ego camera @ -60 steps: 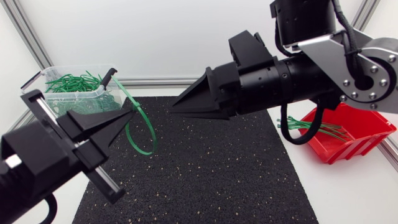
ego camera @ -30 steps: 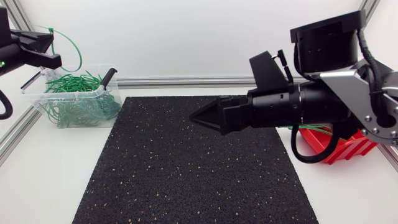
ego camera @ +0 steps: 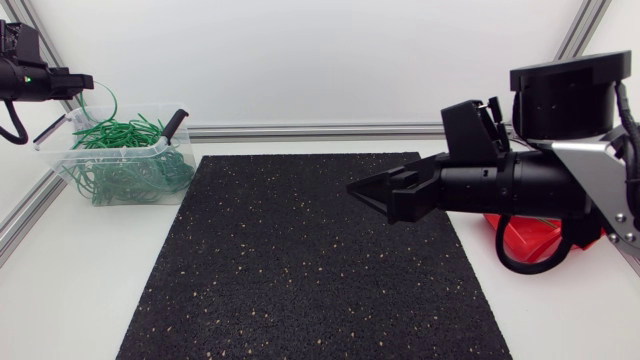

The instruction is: Take a green cable tie from the red box, thread the tail through the head to close it, then place it in the transparent bin on the left.

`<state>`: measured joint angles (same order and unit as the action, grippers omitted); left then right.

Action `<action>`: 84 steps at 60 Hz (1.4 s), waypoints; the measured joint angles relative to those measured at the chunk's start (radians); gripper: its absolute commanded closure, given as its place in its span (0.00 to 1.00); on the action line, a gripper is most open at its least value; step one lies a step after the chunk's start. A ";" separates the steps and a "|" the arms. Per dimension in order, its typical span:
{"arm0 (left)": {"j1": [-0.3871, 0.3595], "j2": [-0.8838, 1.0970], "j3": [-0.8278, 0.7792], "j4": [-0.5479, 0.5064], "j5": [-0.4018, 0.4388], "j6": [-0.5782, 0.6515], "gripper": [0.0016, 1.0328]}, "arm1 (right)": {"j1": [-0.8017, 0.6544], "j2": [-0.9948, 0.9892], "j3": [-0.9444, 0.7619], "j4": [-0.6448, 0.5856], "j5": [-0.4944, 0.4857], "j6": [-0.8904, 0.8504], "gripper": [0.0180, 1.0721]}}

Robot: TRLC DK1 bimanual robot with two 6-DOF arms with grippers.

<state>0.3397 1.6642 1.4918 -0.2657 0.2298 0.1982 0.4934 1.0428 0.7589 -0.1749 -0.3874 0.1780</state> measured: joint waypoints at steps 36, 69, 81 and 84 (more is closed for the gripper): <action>-0.030 0.107 -0.018 -0.090 -0.108 -0.016 0.16 | -0.209 -0.206 -0.080 -0.095 0.071 -0.183 0.04; -0.115 -0.408 -0.522 0.084 -0.092 -0.076 0.05 | -0.538 -0.505 -0.247 -0.110 0.076 -0.353 0.04; -0.116 -0.592 -0.669 0.147 -0.092 -0.076 0.05 | -0.548 -0.620 -0.339 -0.062 0.126 -0.351 0.04; -0.116 -0.626 -0.702 0.152 -0.092 -0.076 0.05 | -0.547 -0.645 -0.366 -0.052 0.140 -0.342 0.04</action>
<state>0.2241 1.0386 0.7898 -0.1135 0.1375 0.1223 -0.0532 0.3973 0.3931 -0.2272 -0.2478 -0.1642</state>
